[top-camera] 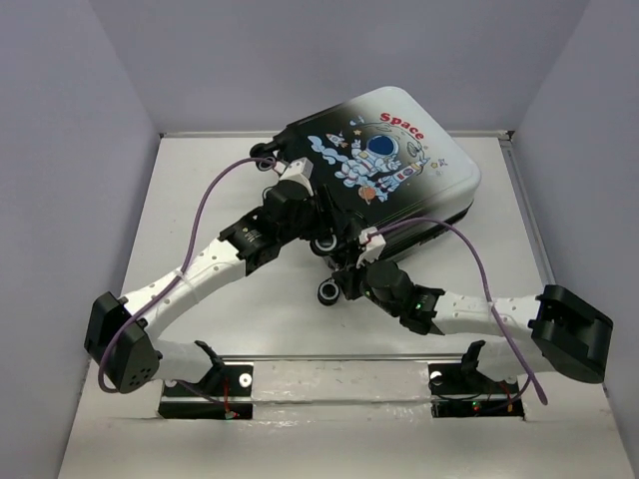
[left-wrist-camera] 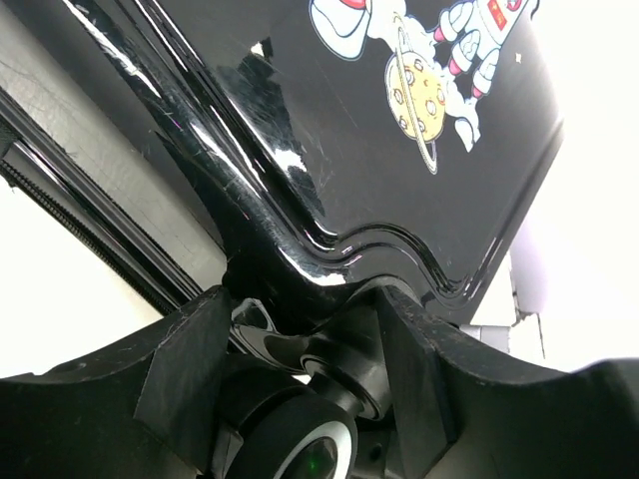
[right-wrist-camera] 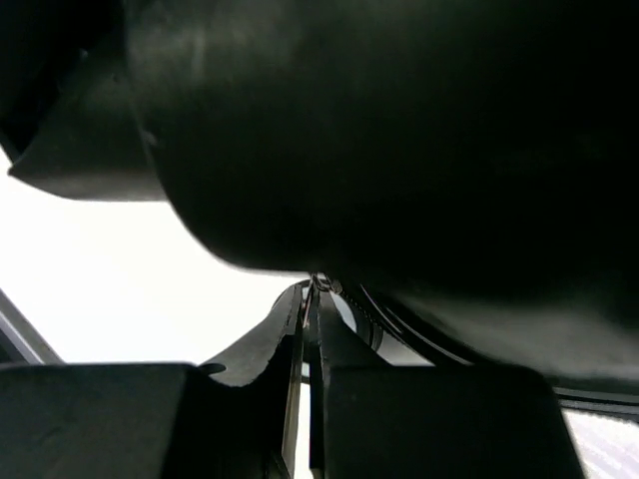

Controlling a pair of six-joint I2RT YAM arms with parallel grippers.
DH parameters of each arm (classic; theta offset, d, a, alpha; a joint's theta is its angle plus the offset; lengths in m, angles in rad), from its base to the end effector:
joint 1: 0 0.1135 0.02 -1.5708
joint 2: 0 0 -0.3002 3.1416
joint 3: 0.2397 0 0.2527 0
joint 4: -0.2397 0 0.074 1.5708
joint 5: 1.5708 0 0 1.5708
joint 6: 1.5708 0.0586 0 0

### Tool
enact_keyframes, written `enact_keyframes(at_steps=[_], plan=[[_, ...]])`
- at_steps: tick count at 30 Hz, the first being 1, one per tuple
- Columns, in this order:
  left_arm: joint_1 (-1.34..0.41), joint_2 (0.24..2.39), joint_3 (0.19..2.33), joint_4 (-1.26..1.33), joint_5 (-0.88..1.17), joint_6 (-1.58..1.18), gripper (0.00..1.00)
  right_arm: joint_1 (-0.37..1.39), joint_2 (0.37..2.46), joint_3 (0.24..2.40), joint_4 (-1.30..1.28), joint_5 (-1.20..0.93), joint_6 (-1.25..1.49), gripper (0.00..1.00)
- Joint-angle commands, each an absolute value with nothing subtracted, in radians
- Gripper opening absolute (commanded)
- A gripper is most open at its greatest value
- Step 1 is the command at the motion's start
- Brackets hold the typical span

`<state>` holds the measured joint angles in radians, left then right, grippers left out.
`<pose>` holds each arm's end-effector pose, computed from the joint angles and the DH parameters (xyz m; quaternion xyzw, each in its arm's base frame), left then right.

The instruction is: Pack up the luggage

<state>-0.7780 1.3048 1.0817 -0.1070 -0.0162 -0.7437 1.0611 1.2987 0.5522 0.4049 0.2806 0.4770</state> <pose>0.2280 -0.2233 0.3644 0.0093 0.8136 -0.3961 0.4256 0.1523 0.2391 0.2363 -0.1557 0.7979 0.3150 0.4897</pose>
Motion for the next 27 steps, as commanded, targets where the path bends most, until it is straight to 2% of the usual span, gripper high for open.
enact_keyframes(at_steps=[1,3,7,8,9,12,13,14,15,16,19,20,22,23,27], plan=[[-0.83,1.307,1.201,0.19,0.304,-0.831,0.06,1.169,1.308,0.546,0.82,0.234,0.583,0.07],[-0.83,1.287,1.181,0.202,0.313,-0.844,0.06,1.169,1.334,0.543,0.938,0.384,0.601,0.07],[-0.831,1.267,1.138,0.241,0.327,-0.879,0.06,1.169,1.524,0.563,1.316,0.553,0.661,0.07],[-0.833,1.263,1.138,0.241,0.328,-0.882,0.06,1.169,1.56,0.563,1.318,0.58,0.663,0.07],[-0.831,1.249,1.134,0.235,0.327,-0.882,0.06,1.169,1.589,0.56,1.435,0.619,0.672,0.11],[-0.831,1.2,1.126,0.192,0.295,-0.858,0.06,1.169,1.632,0.564,1.519,0.611,0.66,0.21],[-0.828,1.187,1.123,0.16,0.273,-0.839,0.06,1.169,1.628,0.558,1.51,0.565,0.649,0.35],[-0.819,1.177,1.126,0.141,0.265,-0.825,0.12,1.169,1.618,0.546,1.473,0.533,0.649,0.43],[-0.813,1.154,1.134,0.115,0.249,-0.806,0.24,1.169,1.576,0.525,1.444,0.51,0.663,0.53],[-0.805,1.143,1.156,0.053,0.232,-0.748,0.53,1.169,1.55,0.465,1.404,0.47,0.708,0.69],[-0.735,1.105,1.228,-0.079,0.154,-0.608,0.89,1.169,1.388,0.346,1.151,0.427,0.814,0.85],[-0.707,1.098,1.245,-0.109,0.128,-0.576,0.92,1.169,1.335,0.328,0.971,0.422,0.834,0.87],[-0.585,1.092,1.264,-0.144,0.08,-0.523,0.99,1.169,1.174,0.305,0.792,0.397,0.853,0.92],[-0.531,1.107,1.266,-0.147,0.086,-0.484,0.99,1.169,1.12,0.311,0.59,0.393,0.86,0.93],[-0.26,1.225,1.265,-0.138,0.174,-0.408,0.99,1.169,0.907,0.365,0.202,0.391,0.831,0.94]])
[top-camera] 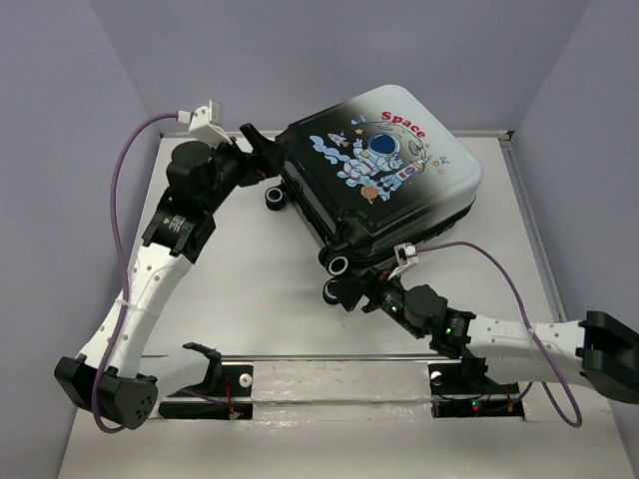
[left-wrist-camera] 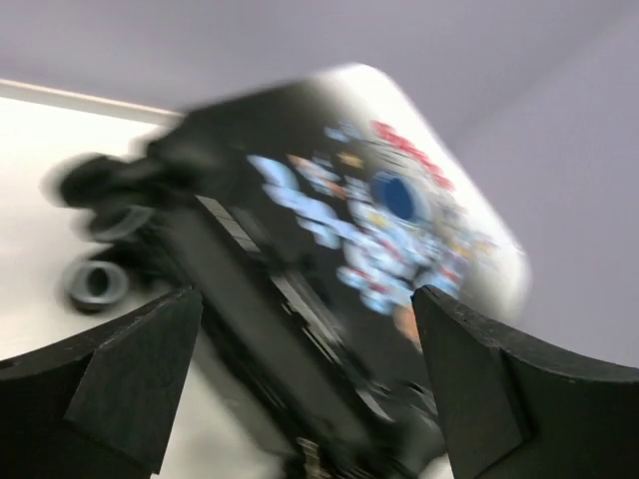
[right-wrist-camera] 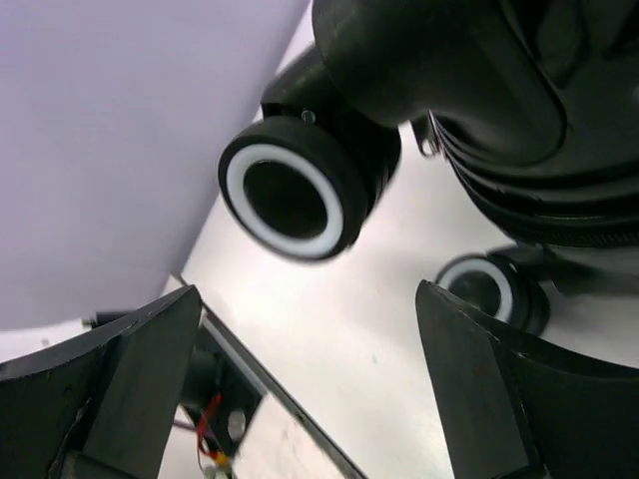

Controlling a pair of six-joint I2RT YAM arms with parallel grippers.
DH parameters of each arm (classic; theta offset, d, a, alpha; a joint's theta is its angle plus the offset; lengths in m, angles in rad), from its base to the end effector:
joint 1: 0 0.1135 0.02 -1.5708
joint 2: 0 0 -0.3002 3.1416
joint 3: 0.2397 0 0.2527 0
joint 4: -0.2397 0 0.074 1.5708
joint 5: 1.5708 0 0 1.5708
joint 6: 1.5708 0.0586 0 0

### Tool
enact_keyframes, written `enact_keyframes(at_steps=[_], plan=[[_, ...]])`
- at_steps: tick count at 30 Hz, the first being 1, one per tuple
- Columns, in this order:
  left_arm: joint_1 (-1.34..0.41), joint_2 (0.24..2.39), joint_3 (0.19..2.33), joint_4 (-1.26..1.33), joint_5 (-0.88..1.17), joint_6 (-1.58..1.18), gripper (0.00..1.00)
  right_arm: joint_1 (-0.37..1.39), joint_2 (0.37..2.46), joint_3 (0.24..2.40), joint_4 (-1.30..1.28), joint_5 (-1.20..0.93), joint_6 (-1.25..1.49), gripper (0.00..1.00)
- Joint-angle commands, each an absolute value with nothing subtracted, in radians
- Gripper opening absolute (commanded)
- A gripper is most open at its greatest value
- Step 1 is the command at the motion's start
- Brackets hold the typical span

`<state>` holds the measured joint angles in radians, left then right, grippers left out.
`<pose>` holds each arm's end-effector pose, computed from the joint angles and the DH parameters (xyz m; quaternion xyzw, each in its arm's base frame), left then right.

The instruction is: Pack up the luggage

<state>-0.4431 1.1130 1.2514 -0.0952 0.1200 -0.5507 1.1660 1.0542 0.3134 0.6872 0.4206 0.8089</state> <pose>0.2267 -0.1153 0.4818 0.0061 0.6918 -0.3801 0.6140 0.1089 0.1934 0.2463 0.0153 0.7240 0.4780 0.4970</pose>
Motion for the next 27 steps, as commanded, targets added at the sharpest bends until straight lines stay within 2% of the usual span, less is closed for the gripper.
enact_keyframes(at_steps=[1,6,9,25,27], plan=[[-0.259,1.258,1.278,-0.13,0.204,-0.387,0.99,1.169,0.881,0.373,0.154,0.387,0.821,0.94],[-0.198,1.477,1.391,-0.098,0.307,-0.123,0.98,1.169,0.833,0.405,0.003,0.336,0.759,0.94],[-0.198,1.552,1.465,-0.094,0.25,0.053,0.99,1.169,0.839,0.39,-0.028,0.33,0.782,0.96],[-0.23,2.0,1.868,-0.29,0.114,0.294,0.99,1.169,0.839,0.353,-0.017,0.287,0.765,0.99],[-0.247,2.046,1.908,-0.301,0.104,0.296,0.9,1.169,0.833,0.348,-0.015,0.291,0.768,0.98]])
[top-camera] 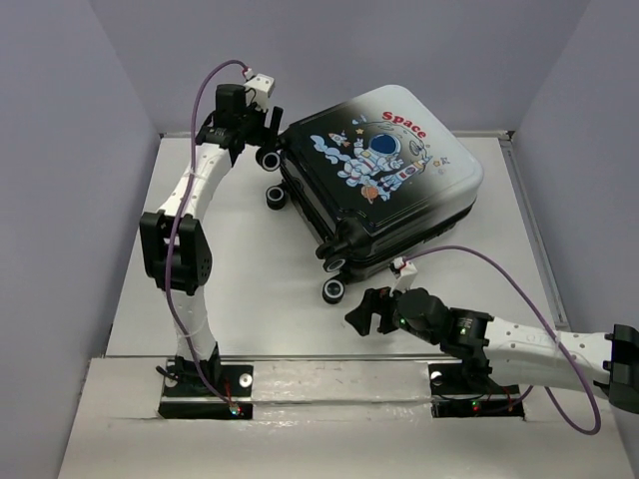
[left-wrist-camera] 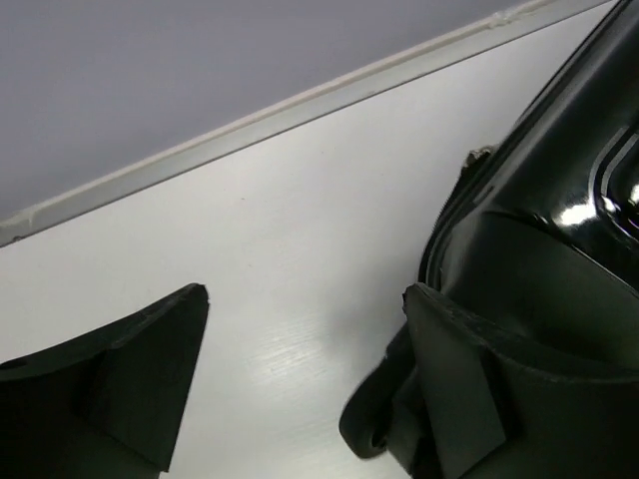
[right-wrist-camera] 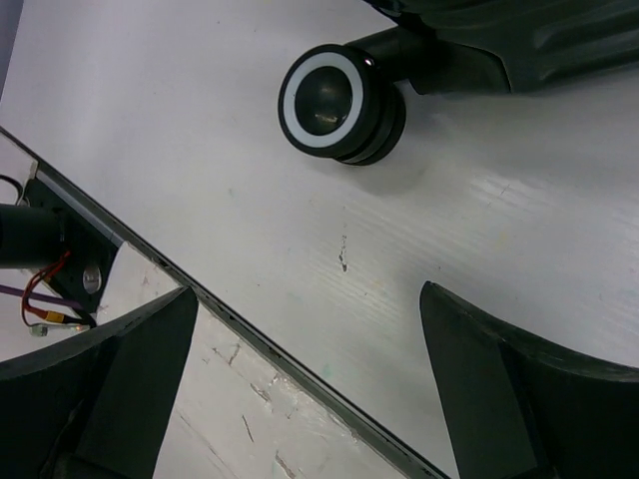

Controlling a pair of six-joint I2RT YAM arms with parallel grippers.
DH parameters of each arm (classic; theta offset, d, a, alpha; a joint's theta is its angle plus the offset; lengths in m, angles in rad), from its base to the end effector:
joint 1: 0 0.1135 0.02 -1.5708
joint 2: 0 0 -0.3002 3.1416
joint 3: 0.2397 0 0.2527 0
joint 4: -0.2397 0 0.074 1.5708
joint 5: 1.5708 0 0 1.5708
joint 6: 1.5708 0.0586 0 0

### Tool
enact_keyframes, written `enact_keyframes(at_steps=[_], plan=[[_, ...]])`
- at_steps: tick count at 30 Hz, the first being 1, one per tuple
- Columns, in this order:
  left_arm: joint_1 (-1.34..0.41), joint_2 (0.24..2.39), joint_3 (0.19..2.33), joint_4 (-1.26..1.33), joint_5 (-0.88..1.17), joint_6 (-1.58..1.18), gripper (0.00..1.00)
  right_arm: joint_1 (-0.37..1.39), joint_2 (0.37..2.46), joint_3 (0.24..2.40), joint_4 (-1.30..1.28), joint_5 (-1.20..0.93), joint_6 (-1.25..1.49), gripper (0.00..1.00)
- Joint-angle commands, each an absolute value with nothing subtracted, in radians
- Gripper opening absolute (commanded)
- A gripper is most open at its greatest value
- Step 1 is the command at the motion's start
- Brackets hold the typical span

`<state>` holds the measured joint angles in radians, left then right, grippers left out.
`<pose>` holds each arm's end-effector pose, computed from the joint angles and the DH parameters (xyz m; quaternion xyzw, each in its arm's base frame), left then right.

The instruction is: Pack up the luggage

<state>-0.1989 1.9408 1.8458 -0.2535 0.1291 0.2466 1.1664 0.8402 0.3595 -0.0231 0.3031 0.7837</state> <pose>0.4914 -0.1067 0.3847 0.2167 0.7889 -0.0392 0.5737 0.0865 0.1575 0.2140 -0.0865 0.8502 0.3432 0.3897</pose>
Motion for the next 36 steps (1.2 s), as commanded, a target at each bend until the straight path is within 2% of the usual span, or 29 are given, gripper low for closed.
enact_keyframes(at_steps=[1,4,10,13,16,19,20,24,28,36], plan=[[-0.255,2.057,1.925,-0.299,0.094,0.301,0.81,1.169,0.831,0.342,-0.015,0.299,0.772,0.97],[-0.299,2.1,1.957,-0.301,0.043,0.322,0.68,1.169,0.822,0.328,-0.015,0.316,0.779,0.95],[-0.333,2.102,1.942,-0.276,0.049,0.298,0.56,1.169,0.825,0.325,-0.017,0.328,0.784,0.95],[-0.312,2.057,1.875,-0.25,0.107,0.256,0.55,1.169,0.828,0.331,-0.026,0.334,0.784,0.95],[-0.285,2.017,1.8,-0.224,0.222,0.204,0.6,1.169,0.821,0.348,-0.058,0.368,0.779,0.94],[-0.267,1.993,1.757,-0.2,0.219,0.143,0.62,1.16,0.801,0.386,-0.123,0.4,0.764,0.94],[-0.226,1.976,1.717,-0.181,0.245,0.123,0.72,1.16,0.793,0.394,-0.135,0.414,0.758,0.94],[-0.096,1.858,1.609,-0.042,0.484,0.006,0.8,1.15,0.747,0.41,-0.161,0.426,0.736,0.94],[-0.064,1.798,1.537,-0.025,0.526,0.014,0.93,1.15,0.758,0.414,-0.163,0.405,0.736,0.94],[-0.063,1.821,1.519,-0.044,0.705,0.046,0.95,1.15,0.787,0.423,-0.16,0.403,0.738,0.95]])
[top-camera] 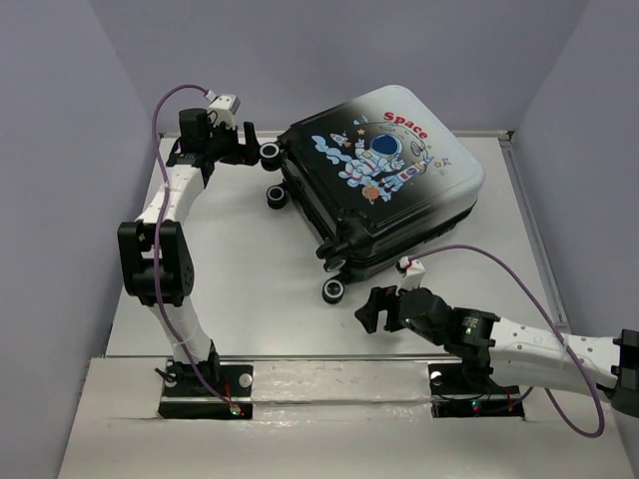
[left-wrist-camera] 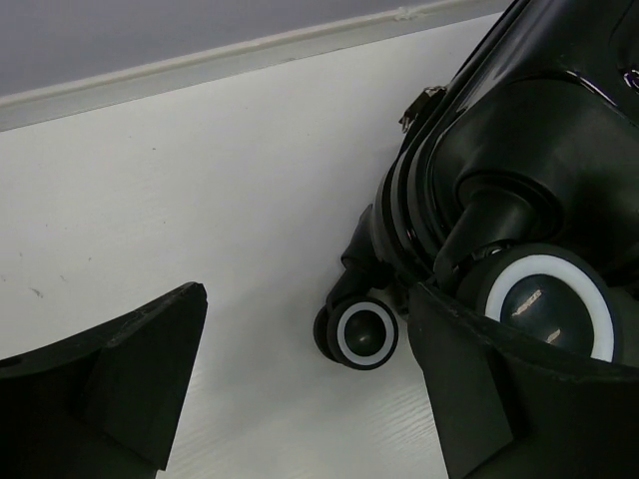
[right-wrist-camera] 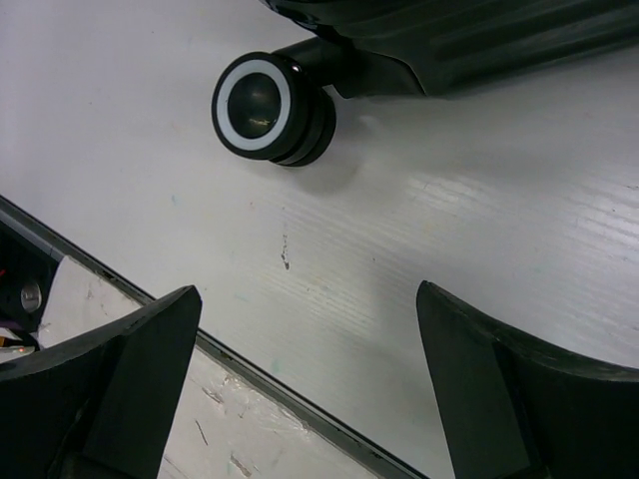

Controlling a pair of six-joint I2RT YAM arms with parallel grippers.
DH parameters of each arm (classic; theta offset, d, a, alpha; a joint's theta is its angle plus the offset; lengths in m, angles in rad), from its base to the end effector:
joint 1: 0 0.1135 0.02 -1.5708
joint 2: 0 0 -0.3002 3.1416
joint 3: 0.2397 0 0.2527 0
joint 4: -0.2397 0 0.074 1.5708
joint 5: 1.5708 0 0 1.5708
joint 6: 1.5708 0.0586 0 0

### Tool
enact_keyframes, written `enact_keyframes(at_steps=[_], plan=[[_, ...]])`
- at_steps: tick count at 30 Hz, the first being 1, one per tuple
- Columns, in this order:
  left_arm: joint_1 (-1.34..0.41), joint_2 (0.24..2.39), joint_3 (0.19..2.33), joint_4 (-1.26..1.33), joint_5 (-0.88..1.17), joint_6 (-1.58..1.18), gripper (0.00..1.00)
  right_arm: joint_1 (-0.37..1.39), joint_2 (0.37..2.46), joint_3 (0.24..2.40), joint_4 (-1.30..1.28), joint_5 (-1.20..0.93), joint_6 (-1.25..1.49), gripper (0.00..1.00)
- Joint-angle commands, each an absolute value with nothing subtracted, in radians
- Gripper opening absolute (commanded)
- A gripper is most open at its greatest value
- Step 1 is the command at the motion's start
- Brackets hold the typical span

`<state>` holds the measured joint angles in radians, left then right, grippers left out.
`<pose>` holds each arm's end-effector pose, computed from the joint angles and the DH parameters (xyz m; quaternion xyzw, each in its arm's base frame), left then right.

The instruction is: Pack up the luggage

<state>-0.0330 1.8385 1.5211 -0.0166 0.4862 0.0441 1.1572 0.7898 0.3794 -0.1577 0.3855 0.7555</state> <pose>0.4690 -0.0429 0.3421 0.1699 0.7849 -0.1930 0.5638 0.0868 0.1430 0.2148 -0.0815 0.8618 0.2886 0.4092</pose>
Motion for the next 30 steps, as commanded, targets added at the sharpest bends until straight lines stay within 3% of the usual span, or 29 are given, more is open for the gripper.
enact_keyframes(at_steps=[1,9,16,18,19,20,22,25,28,30], plan=[[-0.063,1.824,1.52,-0.038,0.721,0.04,0.95,1.15,0.788,0.423,-0.16,0.4,0.736,0.95],[-0.061,1.922,1.572,0.034,0.865,-0.129,0.99,1.15,0.816,0.423,-0.15,0.396,0.735,0.95],[-0.06,1.941,1.462,0.274,0.94,-0.331,0.99,1.141,0.815,0.422,-0.173,0.426,0.736,0.91],[-0.06,1.933,1.433,0.355,0.937,-0.415,0.99,1.114,0.804,0.42,-0.211,0.431,0.744,0.77],[-0.058,1.928,1.422,0.371,0.918,-0.445,0.99,1.098,0.796,0.419,-0.221,0.43,0.744,0.47],[-0.048,1.924,1.398,0.397,0.905,-0.477,0.99,1.069,0.779,0.419,-0.244,0.423,0.739,0.3],[-0.028,1.901,1.352,0.561,0.896,-0.641,0.99,1.058,0.766,0.429,-0.261,0.413,0.727,0.17],[0.026,1.888,1.298,0.676,0.896,-0.791,0.99,1.046,0.768,0.449,-0.291,0.408,0.718,0.17],[0.046,1.878,1.279,0.693,0.891,-0.895,0.99,1.046,0.787,0.453,-0.302,0.41,0.73,0.33],[0.058,1.876,1.256,0.701,0.885,-0.948,0.99,1.046,0.795,0.451,-0.299,0.4,0.736,0.38]])
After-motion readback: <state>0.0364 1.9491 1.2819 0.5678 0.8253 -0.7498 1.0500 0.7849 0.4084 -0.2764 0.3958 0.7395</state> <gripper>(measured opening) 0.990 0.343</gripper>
